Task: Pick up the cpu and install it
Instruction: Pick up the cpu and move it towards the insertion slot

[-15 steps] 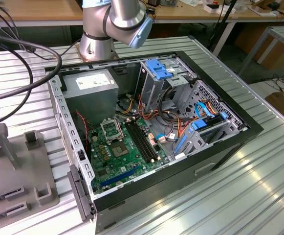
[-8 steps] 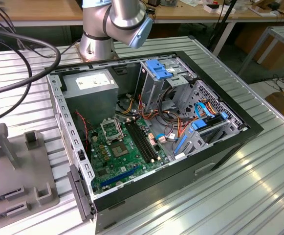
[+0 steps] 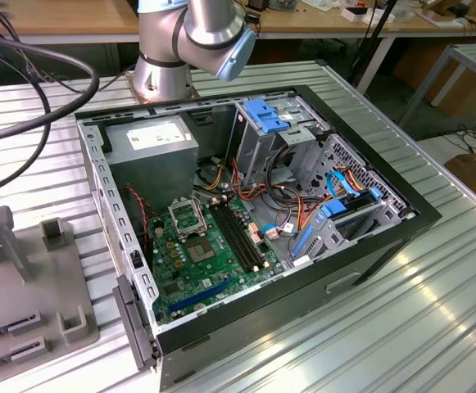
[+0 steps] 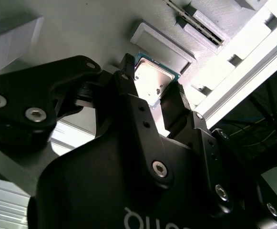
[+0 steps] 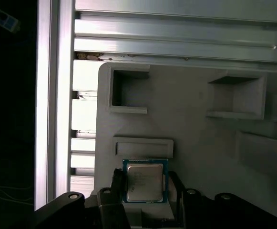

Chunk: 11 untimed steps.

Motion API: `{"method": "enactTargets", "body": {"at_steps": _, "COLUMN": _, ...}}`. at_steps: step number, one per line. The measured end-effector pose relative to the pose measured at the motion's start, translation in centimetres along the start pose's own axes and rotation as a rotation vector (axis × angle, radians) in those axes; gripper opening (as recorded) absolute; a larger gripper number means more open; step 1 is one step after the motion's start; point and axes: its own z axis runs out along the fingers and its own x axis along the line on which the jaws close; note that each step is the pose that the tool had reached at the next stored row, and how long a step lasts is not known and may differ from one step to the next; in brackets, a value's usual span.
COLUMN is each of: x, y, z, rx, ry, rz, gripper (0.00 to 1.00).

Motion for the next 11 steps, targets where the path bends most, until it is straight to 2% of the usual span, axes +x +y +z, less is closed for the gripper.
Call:
{"method": "enactTargets", "body": {"at_steps": 8, "x": 0.01, "y": -0.01, "z": -0.84, "rx": 0.0008, "ry": 0.0001, "rz": 0.0, "gripper": 0.47}}
{"method": "enactTargets", "body": {"at_steps": 11, "x": 0.02, "y": -0.01, "z": -1.41, "rx": 0.0008, "ry": 0.0002, "rz": 0.0, "gripper": 0.47}}
